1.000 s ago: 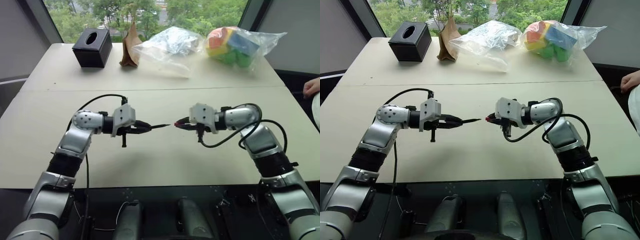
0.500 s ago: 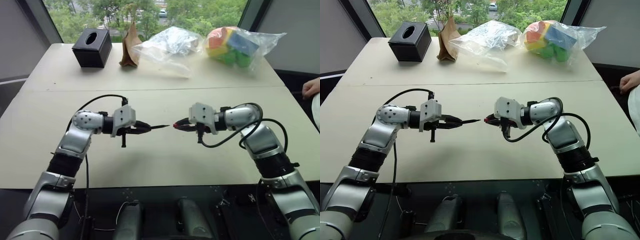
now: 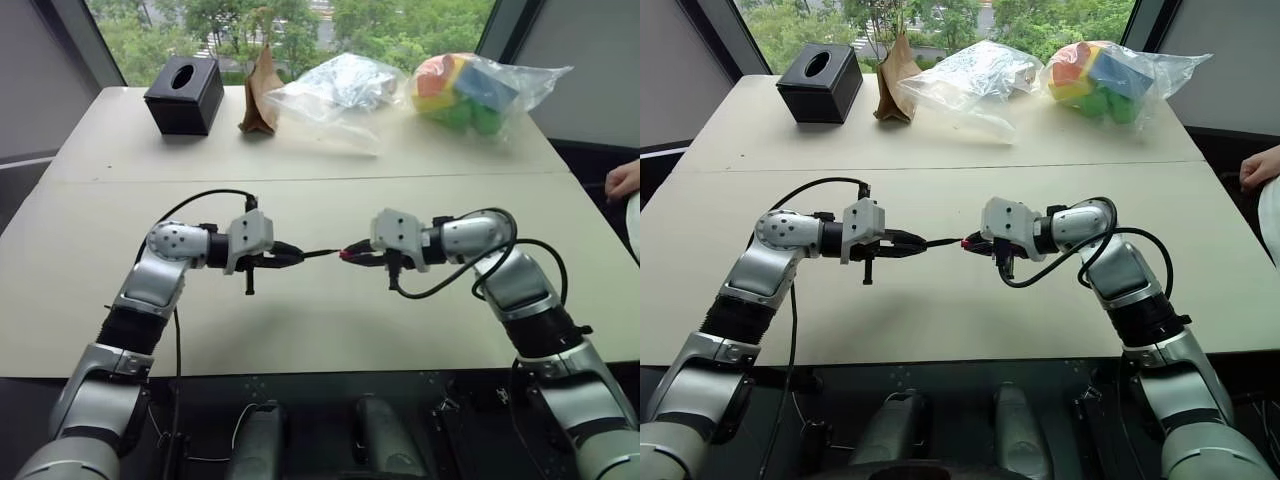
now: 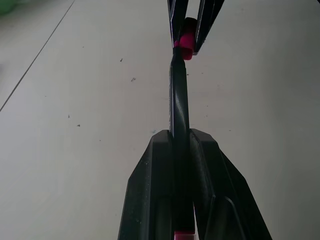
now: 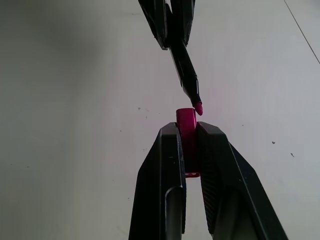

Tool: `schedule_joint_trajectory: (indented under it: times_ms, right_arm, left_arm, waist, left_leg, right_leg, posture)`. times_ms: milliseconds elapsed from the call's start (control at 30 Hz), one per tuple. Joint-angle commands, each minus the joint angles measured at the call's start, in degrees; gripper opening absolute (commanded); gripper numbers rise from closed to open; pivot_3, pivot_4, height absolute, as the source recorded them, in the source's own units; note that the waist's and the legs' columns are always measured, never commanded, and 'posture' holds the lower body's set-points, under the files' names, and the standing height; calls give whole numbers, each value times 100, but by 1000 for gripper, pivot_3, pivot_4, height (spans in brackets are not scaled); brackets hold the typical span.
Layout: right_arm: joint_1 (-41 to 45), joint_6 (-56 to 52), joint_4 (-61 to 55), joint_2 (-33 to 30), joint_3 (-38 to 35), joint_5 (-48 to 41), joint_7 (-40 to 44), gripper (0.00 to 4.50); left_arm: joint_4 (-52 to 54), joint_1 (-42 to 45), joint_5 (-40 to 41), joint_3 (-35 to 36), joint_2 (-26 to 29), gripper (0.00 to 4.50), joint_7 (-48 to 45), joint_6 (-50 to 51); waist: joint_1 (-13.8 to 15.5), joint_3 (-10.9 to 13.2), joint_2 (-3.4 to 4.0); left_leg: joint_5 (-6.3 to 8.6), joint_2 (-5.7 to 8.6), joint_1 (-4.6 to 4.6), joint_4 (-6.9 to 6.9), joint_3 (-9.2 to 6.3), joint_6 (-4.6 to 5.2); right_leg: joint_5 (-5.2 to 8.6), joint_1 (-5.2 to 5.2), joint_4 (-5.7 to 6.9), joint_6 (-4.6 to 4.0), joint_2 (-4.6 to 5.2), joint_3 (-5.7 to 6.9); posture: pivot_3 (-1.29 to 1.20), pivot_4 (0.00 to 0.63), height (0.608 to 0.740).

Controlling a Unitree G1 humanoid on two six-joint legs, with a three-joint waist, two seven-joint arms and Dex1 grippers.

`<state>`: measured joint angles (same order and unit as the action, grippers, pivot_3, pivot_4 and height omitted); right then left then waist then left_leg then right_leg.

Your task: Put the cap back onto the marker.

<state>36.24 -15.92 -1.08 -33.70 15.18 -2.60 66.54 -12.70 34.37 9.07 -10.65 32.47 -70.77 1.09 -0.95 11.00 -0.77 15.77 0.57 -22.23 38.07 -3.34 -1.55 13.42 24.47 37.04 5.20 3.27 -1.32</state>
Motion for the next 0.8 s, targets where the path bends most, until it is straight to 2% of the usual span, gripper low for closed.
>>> schedule_joint_trajectory:
  times_ms: [33,800]
  right_arm:
    - [183,80,-125,44,-41,-74,-69,67]
    - [274,169,45,-252,-115,-66,17,67]
  left_arm:
    - [267,30,13,-27,8,0,12,31]
    - [313,-13,-15,-37,78,0,-33,50]
  waist:
    - [1,0,0]
    - [1,0,0]
  left_leg:
    - [0,0,0,0,0,0]
    - [0,0,0,0,0,0]
  right_leg:
    - [0,0,0,0,0,0]
    - [0,0,0,0,0,0]
  posture:
    - [0,150,740]
    - [0,150,740]
